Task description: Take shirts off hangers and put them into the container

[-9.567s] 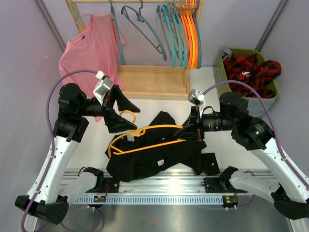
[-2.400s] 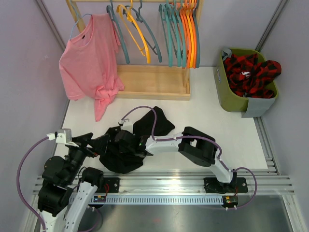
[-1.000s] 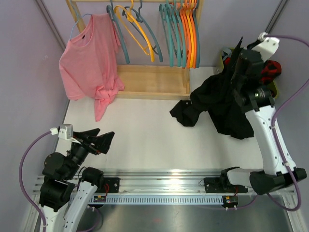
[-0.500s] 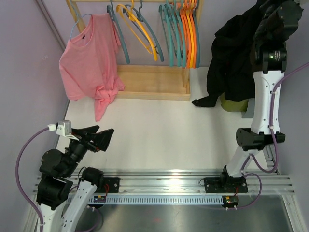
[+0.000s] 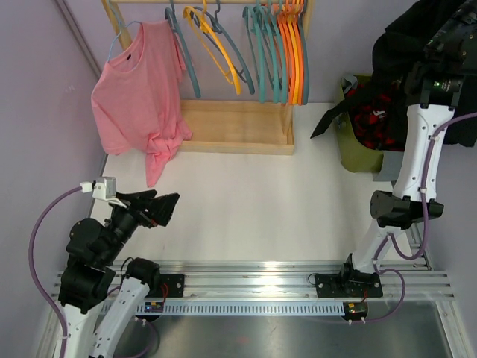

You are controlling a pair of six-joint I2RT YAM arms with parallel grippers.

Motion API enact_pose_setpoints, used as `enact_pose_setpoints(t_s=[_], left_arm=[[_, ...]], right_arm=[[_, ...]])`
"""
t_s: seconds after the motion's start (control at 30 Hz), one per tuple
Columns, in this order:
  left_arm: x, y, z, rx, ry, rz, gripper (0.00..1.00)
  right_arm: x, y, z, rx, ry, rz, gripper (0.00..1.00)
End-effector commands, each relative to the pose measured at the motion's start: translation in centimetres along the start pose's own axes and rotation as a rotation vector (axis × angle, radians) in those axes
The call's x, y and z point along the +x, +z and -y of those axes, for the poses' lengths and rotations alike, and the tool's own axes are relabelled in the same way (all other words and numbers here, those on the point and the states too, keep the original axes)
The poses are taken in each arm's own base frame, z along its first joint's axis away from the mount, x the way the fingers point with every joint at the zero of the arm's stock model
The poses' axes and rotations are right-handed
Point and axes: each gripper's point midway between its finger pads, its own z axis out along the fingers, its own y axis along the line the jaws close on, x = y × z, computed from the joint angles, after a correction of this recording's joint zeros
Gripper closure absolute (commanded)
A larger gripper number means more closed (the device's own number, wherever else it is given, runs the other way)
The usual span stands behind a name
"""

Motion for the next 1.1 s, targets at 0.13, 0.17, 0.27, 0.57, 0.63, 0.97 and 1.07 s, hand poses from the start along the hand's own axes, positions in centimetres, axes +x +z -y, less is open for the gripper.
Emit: enact_pose_setpoints(t_s=[0.13, 0.17, 0.27, 0.57, 0.63, 0.97, 1.07], left_arm=[[-2.7, 1.1, 1.9, 0.057, 0.007, 0.045, 0.01], [-2.7, 1.4, 1.8, 0.052, 0.006, 0.042, 0.01], [-2.9, 2.1, 1.8, 0.05, 0.004, 0.043, 0.01], [-3.0, 4.0, 2.0, 0.081, -0.016, 0.048, 0.01], [-2.9, 4.5, 2.2, 0.099, -0.031, 0.051, 0.01], [-2.2, 5.2, 3.0, 0.154, -0.05, 0.013, 0.01], [-2.1, 5.3, 3.4, 0.171, -0.045, 0.0, 0.01]], right_arm=[[21.4, -1.4, 5.1, 0.007, -0.026, -0.331, 1.0], [23.6, -2.1, 5.6, 0.006, -0.003, -0.396, 1.0], [31.3, -5.4, 8.1, 0.014, 0.017, -0.586, 1.0], [45.1, -25.1, 16.7, 0.223, -0.098, -1.307, 1.0], [45.4, -28.9, 18.2, 0.278, -0.128, -1.405, 1.0], [46.3, -44.3, 22.2, 0.3, -0.384, -1.859, 0.61], [46.7, -44.2, 21.3, 0.258, -0.363, -1.912, 0.01]])
